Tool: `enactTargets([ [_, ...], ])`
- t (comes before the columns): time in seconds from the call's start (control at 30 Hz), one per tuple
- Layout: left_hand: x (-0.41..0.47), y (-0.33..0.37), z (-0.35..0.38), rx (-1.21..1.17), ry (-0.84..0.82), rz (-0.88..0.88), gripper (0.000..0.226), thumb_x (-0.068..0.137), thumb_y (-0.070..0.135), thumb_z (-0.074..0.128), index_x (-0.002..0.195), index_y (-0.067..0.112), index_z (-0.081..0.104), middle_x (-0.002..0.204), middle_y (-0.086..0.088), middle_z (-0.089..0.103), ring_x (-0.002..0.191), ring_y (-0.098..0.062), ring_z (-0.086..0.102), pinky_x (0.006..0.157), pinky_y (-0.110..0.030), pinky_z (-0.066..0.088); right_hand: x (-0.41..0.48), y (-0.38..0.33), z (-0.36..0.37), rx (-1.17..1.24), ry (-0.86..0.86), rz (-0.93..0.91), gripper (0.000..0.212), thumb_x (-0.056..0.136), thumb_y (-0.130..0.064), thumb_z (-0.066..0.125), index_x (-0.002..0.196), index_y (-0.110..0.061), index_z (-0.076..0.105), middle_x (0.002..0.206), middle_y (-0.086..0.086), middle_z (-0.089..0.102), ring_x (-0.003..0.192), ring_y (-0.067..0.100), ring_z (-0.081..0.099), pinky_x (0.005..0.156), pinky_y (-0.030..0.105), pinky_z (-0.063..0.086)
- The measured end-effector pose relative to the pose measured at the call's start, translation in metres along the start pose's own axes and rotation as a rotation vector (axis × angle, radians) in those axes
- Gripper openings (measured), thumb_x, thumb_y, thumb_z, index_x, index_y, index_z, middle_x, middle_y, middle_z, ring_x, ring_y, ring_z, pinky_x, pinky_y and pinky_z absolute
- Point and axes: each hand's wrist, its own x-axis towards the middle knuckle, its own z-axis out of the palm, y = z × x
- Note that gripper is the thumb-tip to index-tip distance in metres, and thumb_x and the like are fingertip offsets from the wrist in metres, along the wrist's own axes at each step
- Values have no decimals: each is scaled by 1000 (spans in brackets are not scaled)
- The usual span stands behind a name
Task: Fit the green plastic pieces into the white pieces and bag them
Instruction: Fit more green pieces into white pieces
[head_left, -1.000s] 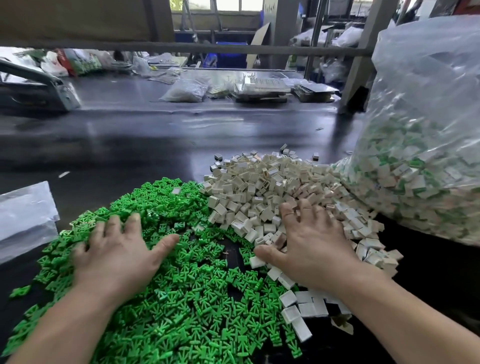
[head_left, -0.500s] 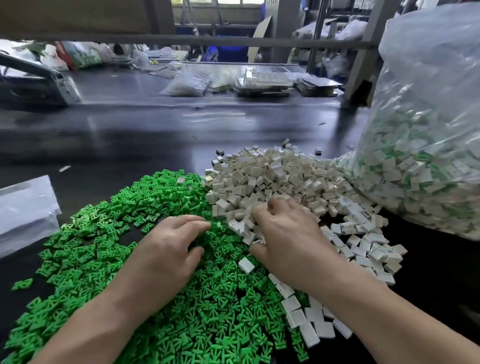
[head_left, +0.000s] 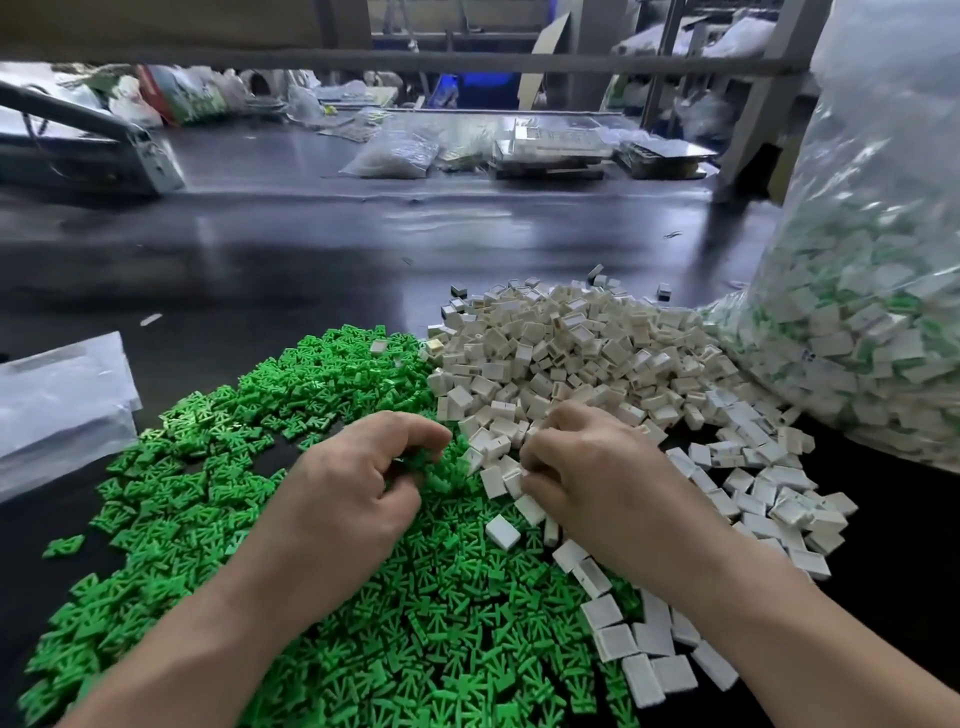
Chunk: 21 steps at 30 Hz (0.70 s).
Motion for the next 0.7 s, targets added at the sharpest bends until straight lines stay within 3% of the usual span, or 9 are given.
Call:
enactTargets([
  [0.1, 0, -1, 1, -43, 44, -14, 39, 88, 2, 66, 104, 37, 67, 100, 29, 66, 93, 7, 64, 75, -4, 48, -1, -2, 1, 134, 59, 18, 6, 95, -23, 67, 91, -20, 72, 95, -9, 56, 81, 8, 57, 66, 15, 43],
  [0.23, 0, -1, 5, -65, 74, -16, 33, 86, 3, 70, 96, 34, 71, 91, 23, 69, 84, 6, 66, 69, -7, 51, 0, -4, 4, 240, 114, 26, 7, 94, -15, 67, 91, -17, 73, 96, -8, 60, 81, 12, 61, 70, 26, 51],
  [0.37, 0, -1, 5, 220, 80, 79, 27, 84, 24, 72, 109, 33, 69, 108, 26, 62, 99, 6, 57, 83, -5, 42, 1, -4, 7, 313, 157, 59, 10, 96, -15, 65, 101, -21, 71, 99, -15, 60, 90, 3, 58, 75, 13, 46],
  [0.5, 3, -4, 5, 566, 0, 7, 48, 86, 55, 51, 125, 29, 62, 115, 10, 61, 107, -12, 53, 90, -30, 42, 1, -6, 9, 376, 196, 96, 18, 98, -21, 64, 114, -27, 69, 104, -22, 61, 101, -6, 55, 84, 12, 46],
  [0.7, 3, -4, 3, 535, 31, 20, 15, 87, 39, 63, 95, 31, 74, 87, 16, 64, 81, -11, 58, 77, -36, 45, 4, -7, 7, 425, 221, 122, 15, 98, -18, 64, 109, -24, 72, 99, -18, 62, 89, 0, 59, 78, 15, 50],
])
